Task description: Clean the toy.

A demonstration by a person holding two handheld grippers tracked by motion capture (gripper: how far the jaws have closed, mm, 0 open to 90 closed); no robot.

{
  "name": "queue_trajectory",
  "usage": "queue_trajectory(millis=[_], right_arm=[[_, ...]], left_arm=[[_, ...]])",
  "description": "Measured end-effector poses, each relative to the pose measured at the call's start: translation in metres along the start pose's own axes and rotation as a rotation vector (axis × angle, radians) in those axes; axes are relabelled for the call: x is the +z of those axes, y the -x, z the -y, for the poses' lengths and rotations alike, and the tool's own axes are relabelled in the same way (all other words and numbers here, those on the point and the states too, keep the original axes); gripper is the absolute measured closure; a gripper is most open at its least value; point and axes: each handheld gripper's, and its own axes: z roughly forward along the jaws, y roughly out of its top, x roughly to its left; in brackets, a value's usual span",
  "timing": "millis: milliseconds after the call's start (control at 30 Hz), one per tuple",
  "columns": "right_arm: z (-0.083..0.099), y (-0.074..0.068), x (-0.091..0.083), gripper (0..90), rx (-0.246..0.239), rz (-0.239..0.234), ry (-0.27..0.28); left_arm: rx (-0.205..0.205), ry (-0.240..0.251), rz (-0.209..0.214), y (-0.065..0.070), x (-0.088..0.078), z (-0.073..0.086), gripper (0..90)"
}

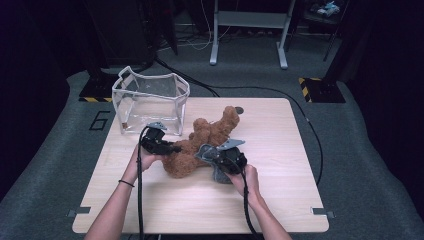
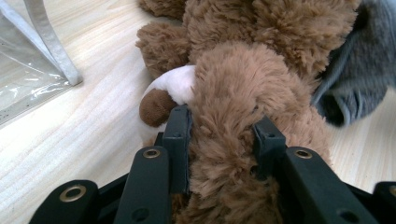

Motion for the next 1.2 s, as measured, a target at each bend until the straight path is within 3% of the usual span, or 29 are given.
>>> queue_trajectory(millis=[500, 700, 933, 1200], right_arm=[[0.017, 0.056, -0.015, 77.3, 0.123, 0.108, -0.004], [0.024, 0.076, -0.031, 77.2, 0.170, 0.161, 0.001], [0.040, 0.105, -0.049, 76.2, 0.256, 0.242, -0.071], [0.066, 0.141, -0.057, 73.3, 0.368, 0.341, -0.135]], left_arm=[[0.000, 0.000, 0.007, 0.000, 0.000, 0.000, 65.5], [-0.002, 0.012, -0.005, 0.001, 0.000, 0.001, 65.0], [0.008, 0.010, -0.017, 0.005, -0.001, 0.001, 64.2], [0.005, 0.017, -0.035, 0.009, -0.001, 0.001, 62.8]])
